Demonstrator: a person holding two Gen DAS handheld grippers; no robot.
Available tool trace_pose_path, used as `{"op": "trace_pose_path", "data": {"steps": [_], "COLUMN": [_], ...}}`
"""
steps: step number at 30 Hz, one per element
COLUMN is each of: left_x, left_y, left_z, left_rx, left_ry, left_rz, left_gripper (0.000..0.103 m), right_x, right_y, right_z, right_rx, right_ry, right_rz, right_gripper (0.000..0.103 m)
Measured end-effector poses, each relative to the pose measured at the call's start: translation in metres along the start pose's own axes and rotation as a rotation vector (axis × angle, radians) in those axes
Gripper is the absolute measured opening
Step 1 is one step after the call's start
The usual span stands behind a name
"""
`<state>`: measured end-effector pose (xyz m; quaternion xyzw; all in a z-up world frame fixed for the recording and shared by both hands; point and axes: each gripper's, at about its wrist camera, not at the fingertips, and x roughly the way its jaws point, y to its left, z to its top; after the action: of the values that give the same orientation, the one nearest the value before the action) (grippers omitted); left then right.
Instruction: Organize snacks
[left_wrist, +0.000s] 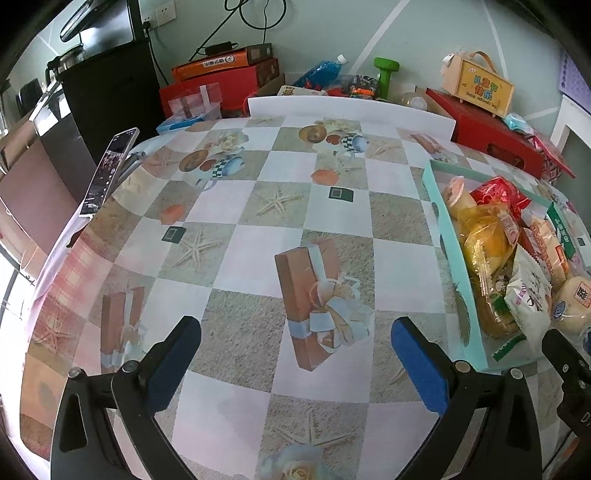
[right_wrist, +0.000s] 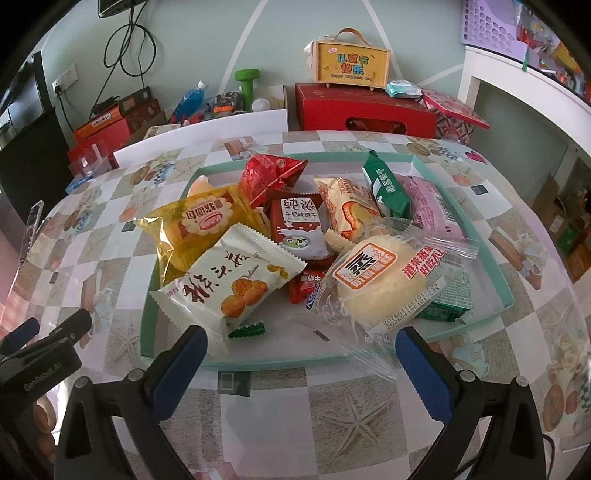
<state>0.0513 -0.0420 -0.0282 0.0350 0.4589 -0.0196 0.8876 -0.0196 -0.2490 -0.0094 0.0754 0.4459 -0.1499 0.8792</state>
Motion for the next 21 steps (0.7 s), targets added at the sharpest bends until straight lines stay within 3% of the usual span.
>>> {"op": "trace_pose_path", "data": {"steps": [21], "left_x": [-0.0003], "left_y": [-0.0031], "left_z": [0.0], "left_rx": [0.014], "left_ry": [-0.007], "left_rz": [0.002], "left_gripper": [0.102], "right_x": [0.0011], "right_y": [0.0006], "right_z": [-0.0001], "right_rx": [-0.003], "right_ry": [0.003], "right_rz": [-0.003], "right_gripper": [0.103]}}
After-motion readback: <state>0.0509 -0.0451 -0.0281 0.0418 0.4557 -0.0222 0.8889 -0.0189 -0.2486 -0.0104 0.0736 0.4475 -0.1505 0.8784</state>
